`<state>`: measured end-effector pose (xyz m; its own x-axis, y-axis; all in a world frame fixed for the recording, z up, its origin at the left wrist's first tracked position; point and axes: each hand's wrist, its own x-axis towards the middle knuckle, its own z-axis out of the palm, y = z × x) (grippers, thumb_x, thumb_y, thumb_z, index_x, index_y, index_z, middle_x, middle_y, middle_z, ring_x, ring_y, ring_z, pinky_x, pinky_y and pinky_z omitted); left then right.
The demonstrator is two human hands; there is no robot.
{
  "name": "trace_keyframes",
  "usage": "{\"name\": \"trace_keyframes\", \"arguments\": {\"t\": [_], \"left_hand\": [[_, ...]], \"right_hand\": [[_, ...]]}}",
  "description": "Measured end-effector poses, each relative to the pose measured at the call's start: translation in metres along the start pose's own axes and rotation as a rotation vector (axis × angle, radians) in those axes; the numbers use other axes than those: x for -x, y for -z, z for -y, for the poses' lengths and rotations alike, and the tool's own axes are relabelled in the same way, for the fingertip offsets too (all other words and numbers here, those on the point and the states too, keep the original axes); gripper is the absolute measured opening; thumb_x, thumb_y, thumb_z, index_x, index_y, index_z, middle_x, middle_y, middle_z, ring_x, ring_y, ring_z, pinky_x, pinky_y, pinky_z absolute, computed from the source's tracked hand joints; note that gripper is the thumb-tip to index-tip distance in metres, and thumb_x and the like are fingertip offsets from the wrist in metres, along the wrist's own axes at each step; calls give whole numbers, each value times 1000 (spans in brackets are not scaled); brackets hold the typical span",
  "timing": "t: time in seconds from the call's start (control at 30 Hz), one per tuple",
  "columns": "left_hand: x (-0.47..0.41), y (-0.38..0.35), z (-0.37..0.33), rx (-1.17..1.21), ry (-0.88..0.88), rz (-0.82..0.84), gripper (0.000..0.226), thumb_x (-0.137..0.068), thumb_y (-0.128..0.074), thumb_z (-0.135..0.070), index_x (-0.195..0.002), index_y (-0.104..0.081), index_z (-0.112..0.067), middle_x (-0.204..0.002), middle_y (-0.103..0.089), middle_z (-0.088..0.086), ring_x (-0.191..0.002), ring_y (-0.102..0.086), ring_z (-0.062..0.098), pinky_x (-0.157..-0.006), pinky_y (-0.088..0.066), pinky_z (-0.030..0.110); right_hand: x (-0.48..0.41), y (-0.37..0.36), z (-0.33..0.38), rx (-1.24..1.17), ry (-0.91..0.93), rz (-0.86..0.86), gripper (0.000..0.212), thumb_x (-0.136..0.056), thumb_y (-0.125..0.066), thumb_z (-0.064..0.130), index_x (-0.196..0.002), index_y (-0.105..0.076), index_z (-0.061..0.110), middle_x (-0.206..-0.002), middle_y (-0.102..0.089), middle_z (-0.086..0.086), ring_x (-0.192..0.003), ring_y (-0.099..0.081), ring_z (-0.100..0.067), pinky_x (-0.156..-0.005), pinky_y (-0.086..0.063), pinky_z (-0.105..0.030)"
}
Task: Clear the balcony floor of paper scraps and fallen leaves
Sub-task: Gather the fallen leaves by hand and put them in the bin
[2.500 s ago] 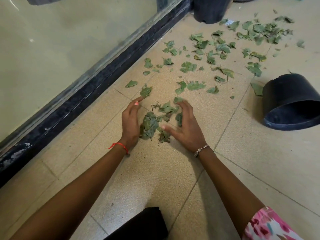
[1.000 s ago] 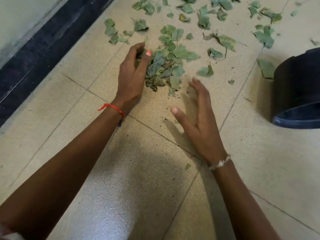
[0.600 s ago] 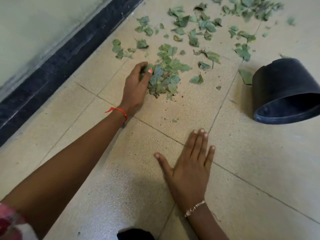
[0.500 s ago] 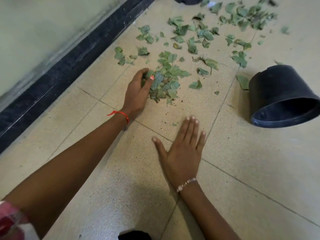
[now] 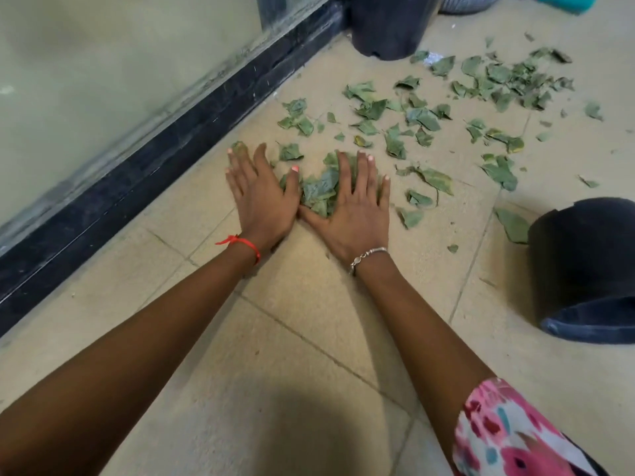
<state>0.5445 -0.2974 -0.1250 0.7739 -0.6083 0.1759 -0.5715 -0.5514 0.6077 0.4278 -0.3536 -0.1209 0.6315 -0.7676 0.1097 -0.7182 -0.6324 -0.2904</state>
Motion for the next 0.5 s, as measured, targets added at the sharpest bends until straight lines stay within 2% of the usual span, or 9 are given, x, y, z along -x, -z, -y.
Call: {"name": "trace_keyframes", "arguments": {"t": [0.1,0.17,0.2,0.27,0.33,0.4,0.5], "left_hand": [[-22,-9,-5,-18,198,-31,66,-97,-37,-45,-149,-17,-8,-158,-5,17,-146,4,29,-117,6,42],[-30,-13,-7,23,245,-36,66,-97,-37,-47,-148,-20,-8,-157,-11,17,-146,-3,29,-119,2,41],[-33,-14,-9,69,225,-31,66,-96,-36,-48,-146,-25,-8,-155,-19,16,-145,-11,29,-119,-5,42],[-30,-13,-13,268,118,39,62,-93,-36,-52,-140,-37,-11,-144,-42,11,-133,-37,27,-113,-28,44],[-26,-10,-18,489,75,121,51,-96,-38,-45,-136,-43,-15,-136,-51,6,-123,-48,19,-106,-40,40],[-36,-7,-21,614,95,126,44,-98,-40,-40,-136,-44,-17,-135,-51,4,-122,-49,16,-106,-40,39],[-72,-7,-18,521,49,189,48,-98,-39,-42,-140,-38,-19,-145,-41,5,-133,-39,20,-112,-31,44]], "right_hand": [[-2,-3,0,-120,40,-72,89,-84,-35,70,-149,-9,15,-156,-9,-13,-145,-4,-23,-118,-4,-39],[0,-4,0,-214,22,-120,80,-85,-32,65,-146,-19,14,-154,-19,-12,-144,-12,-21,-118,-9,-37],[-1,-3,0,-244,13,-127,78,-85,-29,63,-146,-22,14,-153,-23,-11,-143,-14,-20,-119,-10,-36],[-1,-2,0,-281,-2,-116,75,-87,-27,60,-144,-25,12,-152,-26,-9,-143,-16,-18,-119,-11,-35],[-3,0,0,-345,-30,-116,72,-88,-30,58,-143,-27,11,-151,-28,-9,-143,-17,-17,-118,-12,-33],[-3,4,2,-377,-55,-115,73,-87,-31,58,-142,-28,10,-150,-30,-10,-142,-19,-18,-118,-14,-33],[-3,6,4,-333,-54,-87,78,-86,-31,62,-142,-29,8,-150,-30,-11,-141,-22,-21,-117,-19,-39]]}}
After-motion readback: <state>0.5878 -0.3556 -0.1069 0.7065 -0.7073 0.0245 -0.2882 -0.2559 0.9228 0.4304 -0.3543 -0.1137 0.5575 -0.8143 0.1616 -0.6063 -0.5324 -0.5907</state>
